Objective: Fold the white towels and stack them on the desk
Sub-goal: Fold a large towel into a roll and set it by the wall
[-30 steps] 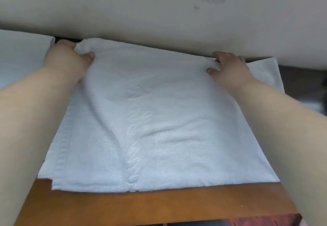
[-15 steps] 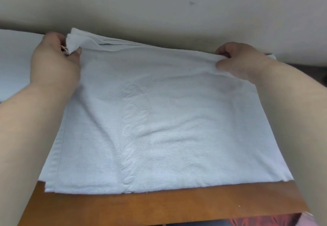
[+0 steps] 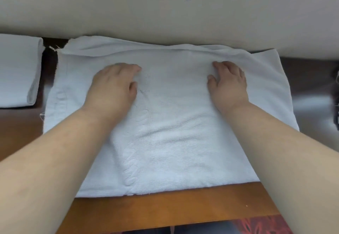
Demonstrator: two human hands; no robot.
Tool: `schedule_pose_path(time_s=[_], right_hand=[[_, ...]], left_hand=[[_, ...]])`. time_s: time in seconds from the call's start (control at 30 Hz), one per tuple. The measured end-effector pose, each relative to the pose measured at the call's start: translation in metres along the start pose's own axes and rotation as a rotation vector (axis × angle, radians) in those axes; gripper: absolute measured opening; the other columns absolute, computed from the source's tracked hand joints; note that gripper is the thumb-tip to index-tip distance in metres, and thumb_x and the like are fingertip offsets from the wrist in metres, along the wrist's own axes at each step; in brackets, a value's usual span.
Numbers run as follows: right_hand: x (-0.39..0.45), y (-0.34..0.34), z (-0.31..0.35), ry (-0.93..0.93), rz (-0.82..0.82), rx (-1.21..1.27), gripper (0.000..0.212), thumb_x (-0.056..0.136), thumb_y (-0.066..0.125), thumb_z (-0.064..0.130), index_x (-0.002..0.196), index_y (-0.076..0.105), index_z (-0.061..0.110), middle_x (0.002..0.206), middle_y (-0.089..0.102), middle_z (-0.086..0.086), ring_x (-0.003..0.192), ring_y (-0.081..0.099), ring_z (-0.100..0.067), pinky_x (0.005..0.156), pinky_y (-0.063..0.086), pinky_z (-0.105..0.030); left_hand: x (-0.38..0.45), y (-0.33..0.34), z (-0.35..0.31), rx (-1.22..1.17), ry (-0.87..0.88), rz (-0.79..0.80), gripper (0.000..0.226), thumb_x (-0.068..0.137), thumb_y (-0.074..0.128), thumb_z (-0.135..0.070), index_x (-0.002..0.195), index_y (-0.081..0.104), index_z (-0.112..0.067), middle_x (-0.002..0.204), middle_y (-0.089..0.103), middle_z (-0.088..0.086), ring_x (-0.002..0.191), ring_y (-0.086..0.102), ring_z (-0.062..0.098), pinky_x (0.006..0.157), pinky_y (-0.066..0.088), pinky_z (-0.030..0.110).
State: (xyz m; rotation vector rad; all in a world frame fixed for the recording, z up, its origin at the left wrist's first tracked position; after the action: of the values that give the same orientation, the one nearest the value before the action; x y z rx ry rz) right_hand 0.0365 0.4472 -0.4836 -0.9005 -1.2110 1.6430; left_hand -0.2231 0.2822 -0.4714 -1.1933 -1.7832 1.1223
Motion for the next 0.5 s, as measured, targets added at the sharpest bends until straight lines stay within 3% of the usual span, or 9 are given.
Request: schedule_pose_path(time_s=[0.07,0.17,0.3,0.5], right_hand=[[0.008,0.001,-0.011,0.046,0.113,-0.056,0.068,0.093,0.041,0.058,0.154,0.028,0.029,0.164,0.019,-0.002,0.151,0.009,-0.023,0.122,0.004,-0.047],[0.012,-0.006,-0.028,0.121,0.206,-0.118,0.095,0.078,0.032,0.082,0.157,0.011,0.033,0.167,0.0,0.002,0.152,-0.006,-0.022,0.119,-0.003,-0.054],[-0.01,-0.014,-0.051,0.148,0.278,-0.113,0.104,0.072,0.03,0.089,0.156,0.002,0.035,0.166,-0.009,0.002,0.152,-0.012,-0.021,0.119,-0.003,-0.056],[-0.051,-0.021,-0.077,0.109,0.385,-0.125,0.103,0.074,0.025,0.088,0.155,-0.01,0.036,0.165,-0.017,0.005,0.151,-0.017,-0.02,0.121,-0.004,-0.05]], left_hand=[[-0.011,0.014,0.01,0.112,-0.072,0.067,0.049,0.095,0.051,-0.035,0.142,0.045,-0.024,0.15,0.042,0.009,0.139,0.032,0.033,0.114,0.017,0.053],[-0.014,0.019,0.033,0.245,-0.21,0.118,0.068,0.09,0.033,-0.067,0.148,0.027,-0.034,0.158,0.023,0.01,0.146,0.015,0.033,0.111,0.003,0.068],[-0.017,0.019,0.046,0.281,-0.317,0.121,0.09,0.075,0.023,-0.092,0.148,0.017,-0.04,0.157,0.021,0.011,0.144,0.012,0.035,0.108,0.008,0.074],[-0.023,0.022,0.067,0.211,-0.441,0.097,0.109,0.055,0.038,-0.101,0.146,0.013,-0.045,0.152,0.025,0.008,0.141,0.022,0.039,0.109,0.025,0.067]])
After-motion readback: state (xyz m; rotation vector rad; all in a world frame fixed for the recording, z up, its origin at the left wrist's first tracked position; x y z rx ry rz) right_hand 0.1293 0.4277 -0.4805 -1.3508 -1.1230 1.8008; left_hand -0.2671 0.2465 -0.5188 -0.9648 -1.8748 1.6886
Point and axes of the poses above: each hand's wrist, its own x-axis towards the middle knuckle, its own y-axis out of the palm, z = x × y, the point moved 2 cm from there along x, towards the middle knuckle
